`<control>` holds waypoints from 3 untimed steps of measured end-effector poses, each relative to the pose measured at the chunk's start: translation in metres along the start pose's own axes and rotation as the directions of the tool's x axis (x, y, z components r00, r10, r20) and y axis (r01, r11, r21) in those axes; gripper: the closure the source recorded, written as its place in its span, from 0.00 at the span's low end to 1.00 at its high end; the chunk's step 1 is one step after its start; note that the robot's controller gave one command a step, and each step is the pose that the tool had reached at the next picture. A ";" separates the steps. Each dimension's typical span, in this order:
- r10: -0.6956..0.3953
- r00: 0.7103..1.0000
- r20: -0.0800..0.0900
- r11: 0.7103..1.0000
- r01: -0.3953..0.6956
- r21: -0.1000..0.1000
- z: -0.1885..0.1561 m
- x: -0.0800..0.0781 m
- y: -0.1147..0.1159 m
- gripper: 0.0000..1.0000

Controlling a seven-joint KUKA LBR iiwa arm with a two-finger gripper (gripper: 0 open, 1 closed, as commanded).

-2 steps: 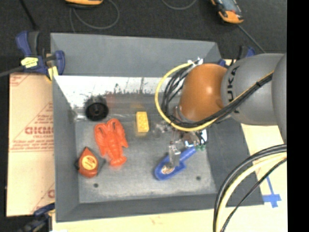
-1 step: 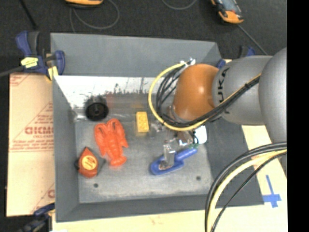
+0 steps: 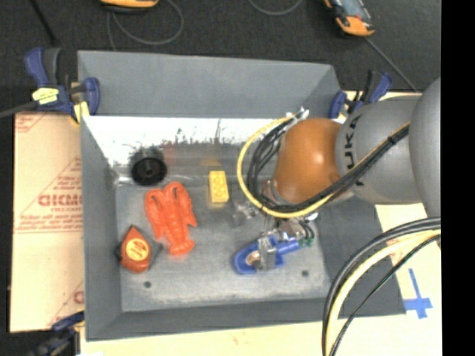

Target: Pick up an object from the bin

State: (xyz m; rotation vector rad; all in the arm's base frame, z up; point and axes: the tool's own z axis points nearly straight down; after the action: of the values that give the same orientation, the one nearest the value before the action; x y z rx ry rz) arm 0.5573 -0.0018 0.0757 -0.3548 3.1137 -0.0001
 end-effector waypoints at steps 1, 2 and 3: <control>0.033 0.999 -0.002 0.999 -0.033 0.001 0.003 -0.003 -0.021 1.00; 0.034 0.999 -0.002 0.999 -0.034 0.001 0.003 -0.003 -0.021 1.00; 0.034 0.999 -0.002 0.999 -0.034 0.000 0.003 -0.003 -0.021 1.00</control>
Offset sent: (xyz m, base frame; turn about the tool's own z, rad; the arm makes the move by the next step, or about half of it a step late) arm 0.0000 0.0000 0.0000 0.0000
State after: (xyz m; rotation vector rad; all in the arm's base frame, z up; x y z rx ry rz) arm 0.5645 -0.0218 0.0725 -0.3018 3.1214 -0.0009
